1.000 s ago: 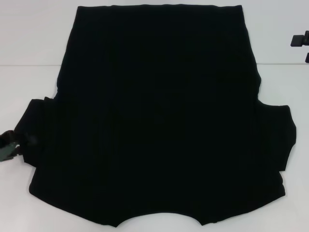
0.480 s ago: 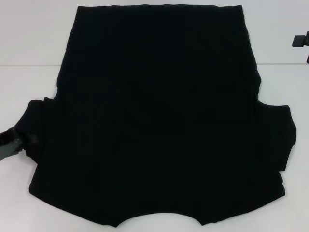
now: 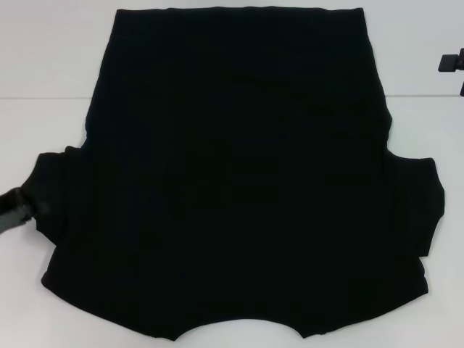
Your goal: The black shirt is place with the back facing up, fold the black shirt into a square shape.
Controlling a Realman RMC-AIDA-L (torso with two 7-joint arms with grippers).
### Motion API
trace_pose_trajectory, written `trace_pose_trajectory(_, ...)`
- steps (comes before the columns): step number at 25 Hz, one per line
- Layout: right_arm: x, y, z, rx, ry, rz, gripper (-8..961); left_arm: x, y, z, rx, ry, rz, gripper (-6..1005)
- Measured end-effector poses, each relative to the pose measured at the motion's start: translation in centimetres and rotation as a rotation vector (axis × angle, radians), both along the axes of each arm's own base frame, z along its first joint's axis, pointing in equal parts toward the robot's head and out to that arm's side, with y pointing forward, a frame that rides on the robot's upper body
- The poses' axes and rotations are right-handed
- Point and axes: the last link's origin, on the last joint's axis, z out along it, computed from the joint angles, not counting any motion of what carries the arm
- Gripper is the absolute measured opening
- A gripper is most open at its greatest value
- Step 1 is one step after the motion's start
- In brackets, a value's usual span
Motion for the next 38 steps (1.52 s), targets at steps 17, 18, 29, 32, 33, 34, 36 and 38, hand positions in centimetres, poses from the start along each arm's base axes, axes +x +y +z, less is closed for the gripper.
trace_pose_trajectory(17,-0.1,0.0,0.0,-0.003,-0.002,0.003,945,1.9,2.8,5.9,-0.048,0.233,-0.065,6)
trace_pose_trajectory(18,-0.1,0.0,0.0,-0.003,-0.002,0.003,945,2.5,3.3,6.2,-0.057,0.250,-0.086,6)
trace_pose_trajectory(29,-0.1,0.0,0.0,-0.004,-0.003,0.005,945,7.5,5.3,5.2,-0.246,0.460,-0.299,9)
trace_pose_trajectory(32,0.0,0.0,-0.1,-0.004,-0.004,0.004,945,9.0,5.7,3.7,-0.316,0.575,-0.414,10)
trace_pose_trajectory(33,0.0,0.0,-0.1,-0.004,-0.003,0.004,945,9.5,5.7,3.2,-0.328,0.603,-0.461,10)
trace_pose_trajectory(34,0.0,0.0,-0.1,-0.004,-0.003,0.004,945,10.1,5.8,2.5,-0.335,0.630,-0.520,10)
trace_pose_trajectory(36,0.0,0.0,-0.1,-0.005,-0.003,0.004,945,10.9,5.7,1.7,-0.342,0.671,-0.619,11)
trace_pose_trajectory(38,0.0,-0.1,-0.1,-0.005,-0.003,0.002,945,11.6,5.5,1.0,-0.338,0.710,-0.712,11)
